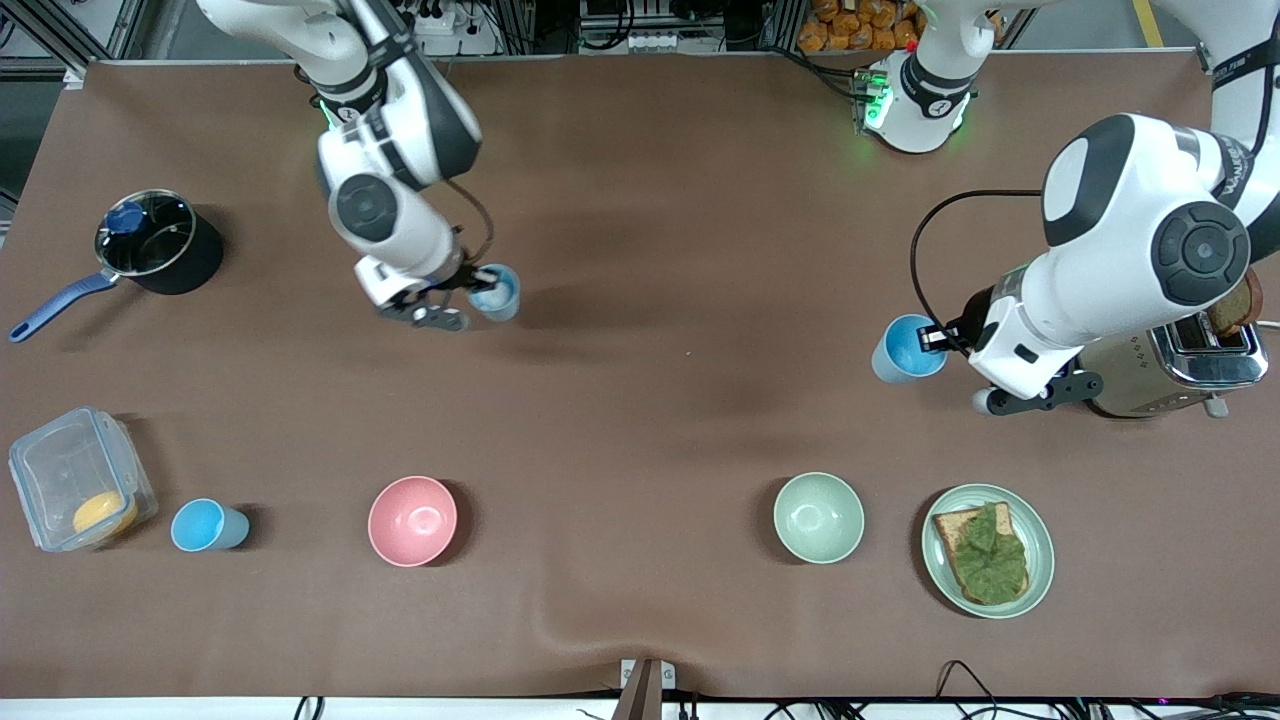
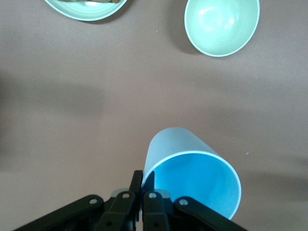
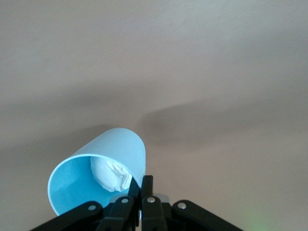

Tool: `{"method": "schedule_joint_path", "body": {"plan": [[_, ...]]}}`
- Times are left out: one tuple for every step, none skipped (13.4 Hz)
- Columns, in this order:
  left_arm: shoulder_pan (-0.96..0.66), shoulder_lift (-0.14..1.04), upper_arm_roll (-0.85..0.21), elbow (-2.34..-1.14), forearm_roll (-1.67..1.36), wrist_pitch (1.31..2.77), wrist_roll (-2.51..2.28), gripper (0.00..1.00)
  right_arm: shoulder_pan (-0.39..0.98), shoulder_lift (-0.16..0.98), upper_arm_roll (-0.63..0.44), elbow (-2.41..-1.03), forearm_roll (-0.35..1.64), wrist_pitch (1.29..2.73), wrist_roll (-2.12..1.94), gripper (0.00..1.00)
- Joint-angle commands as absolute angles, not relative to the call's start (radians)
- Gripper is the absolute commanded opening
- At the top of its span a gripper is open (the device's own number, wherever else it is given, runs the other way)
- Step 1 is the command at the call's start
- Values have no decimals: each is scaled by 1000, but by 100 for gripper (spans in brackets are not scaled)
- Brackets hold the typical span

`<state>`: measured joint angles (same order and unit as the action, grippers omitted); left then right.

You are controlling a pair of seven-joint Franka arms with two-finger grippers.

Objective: Stack blue cups with both arms
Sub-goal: 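Lift both blue cups and carry them toward the table's middle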

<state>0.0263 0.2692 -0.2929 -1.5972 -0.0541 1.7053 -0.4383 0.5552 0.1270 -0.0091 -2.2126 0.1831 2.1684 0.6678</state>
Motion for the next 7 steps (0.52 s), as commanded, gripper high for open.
{"method": "schedule_joint_path", "body": {"plan": [[32, 249, -296, -1589, -78, 1678, -439, 0, 633, 184, -25, -2139, 253, 2178, 770, 0], [32, 245, -298, -1589, -78, 1678, -437, 0, 675, 214, -25, -2110, 259, 2203, 831, 0], [32, 244, -298, -1588, -78, 1678, -437, 0, 711, 257, -25, -2070, 261, 2226, 900, 0], [31, 244, -298, -1586, -78, 1678, -437, 0, 742, 303, -25, -2022, 261, 2241, 960, 0], [31, 242, -299, -1586, -78, 1678, -437, 0, 765, 343, -25, -1978, 262, 2247, 1003, 0], [34, 242, -305, -1586, -78, 1678, -436, 0, 782, 385, -25, -1935, 268, 2256, 1043, 0], [35, 242, -308, -1586, -78, 1678, -436, 0, 791, 414, -25, -1898, 281, 2272, 1069, 0]]}}
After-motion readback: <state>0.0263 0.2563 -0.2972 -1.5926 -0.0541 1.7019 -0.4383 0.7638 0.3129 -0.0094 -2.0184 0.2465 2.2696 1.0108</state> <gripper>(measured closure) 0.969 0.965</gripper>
